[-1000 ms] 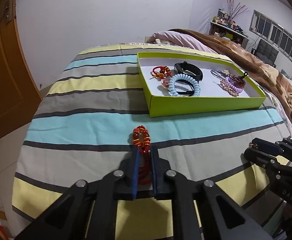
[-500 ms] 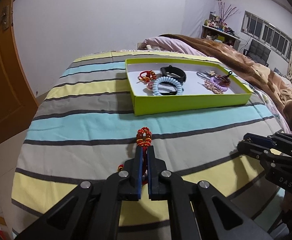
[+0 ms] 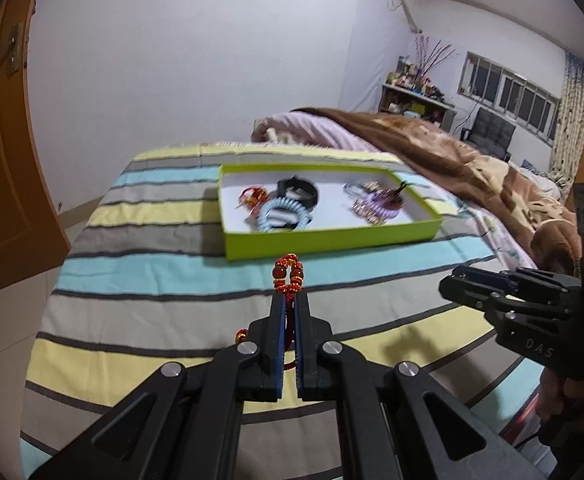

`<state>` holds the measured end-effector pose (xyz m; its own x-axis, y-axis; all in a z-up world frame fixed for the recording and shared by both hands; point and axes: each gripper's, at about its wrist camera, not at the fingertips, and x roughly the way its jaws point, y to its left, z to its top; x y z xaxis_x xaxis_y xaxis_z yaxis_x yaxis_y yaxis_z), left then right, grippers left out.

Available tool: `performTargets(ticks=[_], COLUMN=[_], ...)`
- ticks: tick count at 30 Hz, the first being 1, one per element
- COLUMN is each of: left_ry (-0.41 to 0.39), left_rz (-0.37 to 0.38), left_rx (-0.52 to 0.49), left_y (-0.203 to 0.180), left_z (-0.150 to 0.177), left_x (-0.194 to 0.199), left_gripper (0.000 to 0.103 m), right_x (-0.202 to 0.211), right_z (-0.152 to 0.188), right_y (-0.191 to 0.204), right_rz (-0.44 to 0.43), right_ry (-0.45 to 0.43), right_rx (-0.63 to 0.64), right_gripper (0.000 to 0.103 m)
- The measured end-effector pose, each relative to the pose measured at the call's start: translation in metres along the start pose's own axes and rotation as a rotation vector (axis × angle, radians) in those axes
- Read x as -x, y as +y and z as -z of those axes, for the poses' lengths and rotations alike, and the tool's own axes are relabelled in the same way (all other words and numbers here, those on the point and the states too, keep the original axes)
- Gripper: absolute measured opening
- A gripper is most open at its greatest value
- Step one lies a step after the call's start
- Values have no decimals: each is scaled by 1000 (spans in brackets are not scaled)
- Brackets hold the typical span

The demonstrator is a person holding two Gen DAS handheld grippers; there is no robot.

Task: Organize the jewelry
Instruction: 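Carry the tassel and clip into the green box and open both tools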

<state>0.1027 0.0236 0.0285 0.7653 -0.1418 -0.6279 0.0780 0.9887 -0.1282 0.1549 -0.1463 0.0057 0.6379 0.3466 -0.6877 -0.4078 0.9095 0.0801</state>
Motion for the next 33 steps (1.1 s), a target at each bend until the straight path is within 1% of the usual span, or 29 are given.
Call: performTargets(ticks=[7,15,24,33], left_ry=[-23,-36,-33,-11], left_rz=[18,23,32,32], left_rx=[-9,-33,-68,-87], left_y=[-9,-18,-26,-31], left_z=[-15,-31,-53,-73], left_x=[1,-8,-34,-73], left_gripper=[4,4,4,4], right_x=[11,9,-6,-38], right_z=[-9,-24,-47,-72], right_y=[-1,-11,-24,-49], right_rz=[6,11,27,49], right_ry=[-31,-49,-69,-54], right_rx=[10,11,20,11], right_gripper=[24,24,24,24])
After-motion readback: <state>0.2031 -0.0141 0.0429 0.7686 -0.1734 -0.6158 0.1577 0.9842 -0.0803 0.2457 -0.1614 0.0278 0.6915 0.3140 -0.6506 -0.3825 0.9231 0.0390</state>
